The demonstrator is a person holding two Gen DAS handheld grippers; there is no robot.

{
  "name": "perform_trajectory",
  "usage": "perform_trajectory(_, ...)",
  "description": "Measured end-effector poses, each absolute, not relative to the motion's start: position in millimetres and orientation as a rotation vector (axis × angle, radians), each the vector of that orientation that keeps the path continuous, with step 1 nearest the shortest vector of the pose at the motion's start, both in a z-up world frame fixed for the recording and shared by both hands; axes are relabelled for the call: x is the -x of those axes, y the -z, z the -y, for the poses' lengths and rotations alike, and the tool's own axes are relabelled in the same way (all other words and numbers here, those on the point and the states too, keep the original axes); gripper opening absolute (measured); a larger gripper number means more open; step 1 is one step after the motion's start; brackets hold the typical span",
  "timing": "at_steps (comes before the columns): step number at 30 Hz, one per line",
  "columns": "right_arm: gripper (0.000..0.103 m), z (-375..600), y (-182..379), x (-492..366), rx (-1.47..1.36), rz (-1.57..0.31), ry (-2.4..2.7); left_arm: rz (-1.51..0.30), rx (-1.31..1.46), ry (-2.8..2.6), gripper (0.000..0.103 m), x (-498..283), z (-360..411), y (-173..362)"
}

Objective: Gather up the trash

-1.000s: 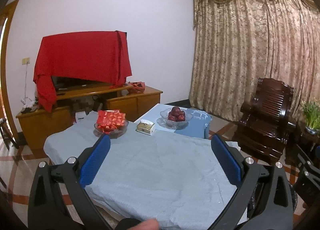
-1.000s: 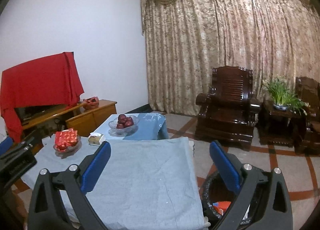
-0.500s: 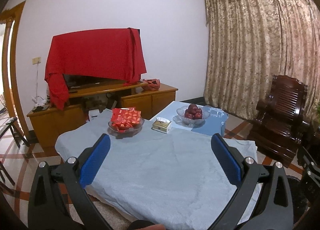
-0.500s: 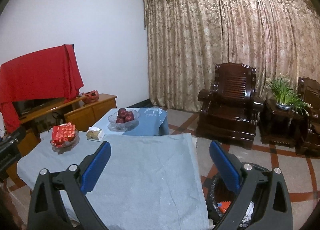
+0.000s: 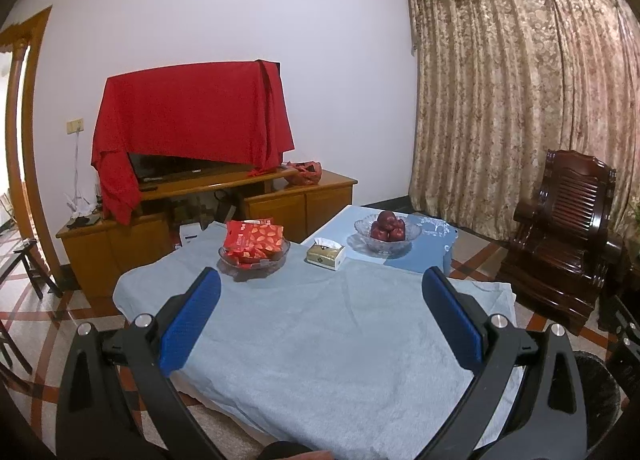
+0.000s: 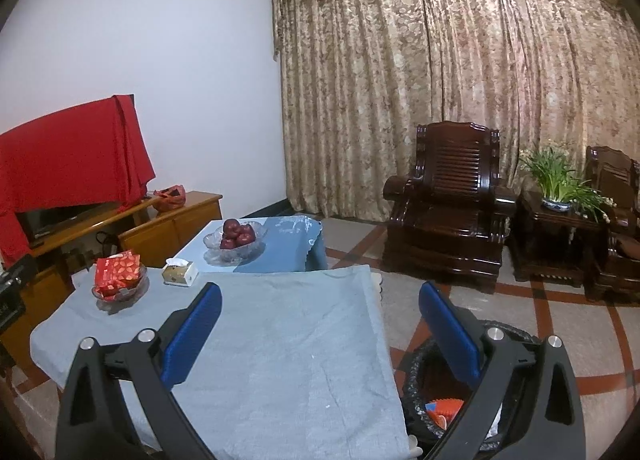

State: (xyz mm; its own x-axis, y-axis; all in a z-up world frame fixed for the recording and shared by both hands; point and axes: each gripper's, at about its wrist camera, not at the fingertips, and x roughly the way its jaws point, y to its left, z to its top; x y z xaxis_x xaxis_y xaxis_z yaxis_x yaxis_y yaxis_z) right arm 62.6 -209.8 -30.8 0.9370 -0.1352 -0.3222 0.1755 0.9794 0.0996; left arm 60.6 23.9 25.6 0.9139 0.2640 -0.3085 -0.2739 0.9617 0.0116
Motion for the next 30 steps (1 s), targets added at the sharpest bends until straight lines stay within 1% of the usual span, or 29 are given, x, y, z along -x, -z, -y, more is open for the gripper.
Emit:
perform_trajectory(20, 0.097, 216.1, 17.3, -39.7, -0.154, -0.268, 0.178, -0.242, 0.041, -0.291, 0.098, -18.0, -17.5, -41.7)
perform_trajectory(30, 0.097, 216.4, 8.3, -43.2, -0.141, -0.238, 0.19, -0.262, 0.047, -0.306, 0.098, -22.4, -24.9, -35.3)
